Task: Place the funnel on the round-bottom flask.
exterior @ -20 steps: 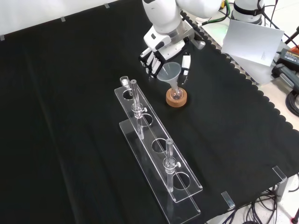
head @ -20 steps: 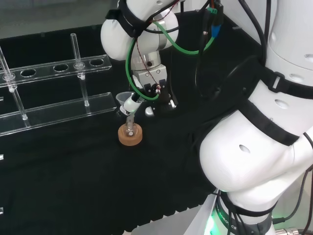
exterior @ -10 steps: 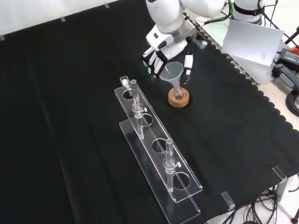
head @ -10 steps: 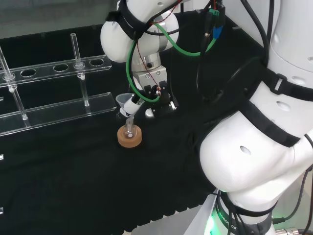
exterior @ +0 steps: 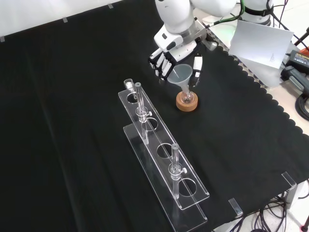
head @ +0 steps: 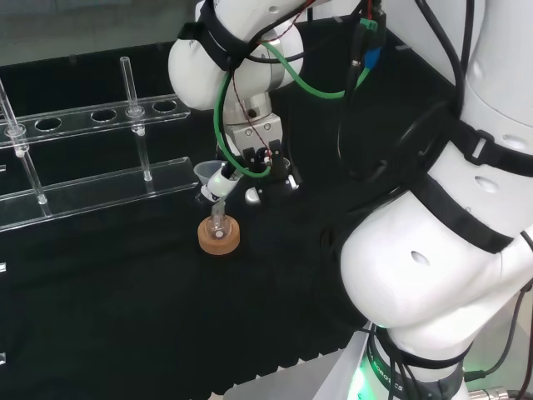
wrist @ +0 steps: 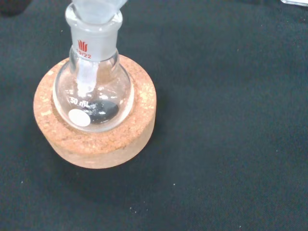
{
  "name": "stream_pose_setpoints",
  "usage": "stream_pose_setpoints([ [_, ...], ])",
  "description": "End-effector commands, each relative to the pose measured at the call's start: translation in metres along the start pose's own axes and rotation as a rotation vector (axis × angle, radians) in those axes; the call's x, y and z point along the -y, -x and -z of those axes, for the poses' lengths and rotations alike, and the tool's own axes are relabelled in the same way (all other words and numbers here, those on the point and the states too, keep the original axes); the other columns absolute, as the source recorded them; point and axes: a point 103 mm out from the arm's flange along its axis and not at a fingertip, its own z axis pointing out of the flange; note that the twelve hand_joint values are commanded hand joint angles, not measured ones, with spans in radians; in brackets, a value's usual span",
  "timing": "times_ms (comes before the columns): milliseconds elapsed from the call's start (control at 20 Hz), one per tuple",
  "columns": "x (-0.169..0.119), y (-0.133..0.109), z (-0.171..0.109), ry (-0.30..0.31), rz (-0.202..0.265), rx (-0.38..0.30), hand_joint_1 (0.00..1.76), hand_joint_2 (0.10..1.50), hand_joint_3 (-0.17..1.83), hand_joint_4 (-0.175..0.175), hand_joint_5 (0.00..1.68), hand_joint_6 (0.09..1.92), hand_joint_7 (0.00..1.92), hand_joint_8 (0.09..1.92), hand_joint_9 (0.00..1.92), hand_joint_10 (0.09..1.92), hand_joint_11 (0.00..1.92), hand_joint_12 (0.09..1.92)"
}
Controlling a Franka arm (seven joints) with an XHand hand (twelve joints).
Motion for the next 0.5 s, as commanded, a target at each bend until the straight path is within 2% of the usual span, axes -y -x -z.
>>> stream_pose_setpoints([
  [50,0.0036,-0.0032,-0.0025,0.007,0.002,0.016,0.63,0.79,0.16,0.045,0.72,0.19,0.89,0.38,0.58,0.48,0.00,1.30],
  [500,0.0045,-0.0042,-0.0091,0.036,0.002,0.020,0.63,0.78,0.16,0.045,0.71,0.19,0.88,0.38,0.58,0.48,0.00,1.30],
])
